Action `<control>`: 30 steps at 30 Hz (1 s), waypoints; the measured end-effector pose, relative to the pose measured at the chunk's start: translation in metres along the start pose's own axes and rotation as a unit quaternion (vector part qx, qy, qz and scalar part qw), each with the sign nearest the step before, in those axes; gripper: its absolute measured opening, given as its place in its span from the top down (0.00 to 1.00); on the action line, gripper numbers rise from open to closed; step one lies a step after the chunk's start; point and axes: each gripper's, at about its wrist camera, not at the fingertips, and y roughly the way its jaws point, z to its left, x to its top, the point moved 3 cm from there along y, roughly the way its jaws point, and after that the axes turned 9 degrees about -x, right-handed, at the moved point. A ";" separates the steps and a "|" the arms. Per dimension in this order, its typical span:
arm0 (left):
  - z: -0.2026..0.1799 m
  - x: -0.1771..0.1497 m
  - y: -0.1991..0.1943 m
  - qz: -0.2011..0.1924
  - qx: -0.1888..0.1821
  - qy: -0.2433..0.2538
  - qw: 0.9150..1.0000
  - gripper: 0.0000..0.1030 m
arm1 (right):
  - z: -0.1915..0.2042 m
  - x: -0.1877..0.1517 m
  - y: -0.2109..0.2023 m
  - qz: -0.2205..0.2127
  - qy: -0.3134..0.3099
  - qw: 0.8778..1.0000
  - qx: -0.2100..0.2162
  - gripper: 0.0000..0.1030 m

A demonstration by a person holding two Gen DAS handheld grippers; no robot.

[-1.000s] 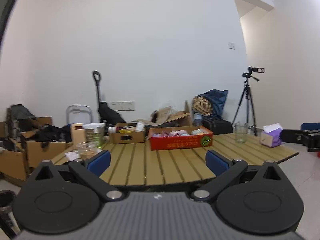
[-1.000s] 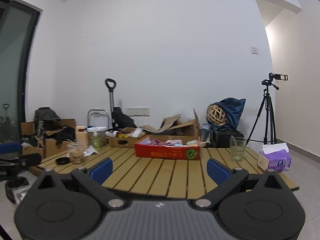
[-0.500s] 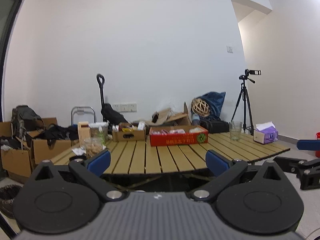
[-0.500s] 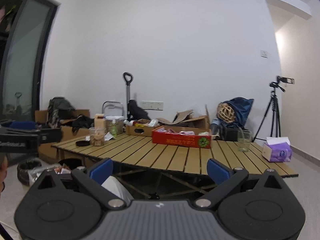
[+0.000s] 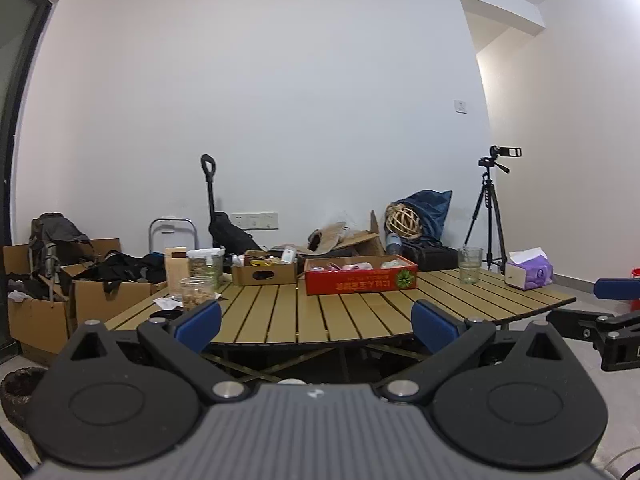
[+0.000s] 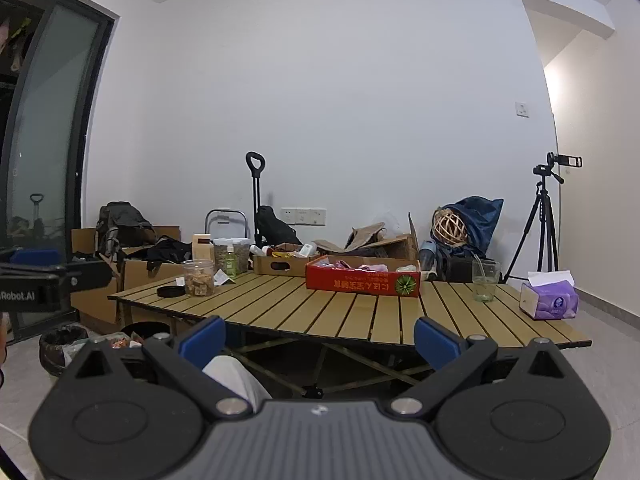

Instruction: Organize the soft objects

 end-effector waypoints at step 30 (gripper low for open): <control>0.001 -0.012 -0.014 0.003 -0.003 -0.003 1.000 0.00 | 0.007 -0.008 -0.012 -0.001 -0.003 1.000 0.011 0.02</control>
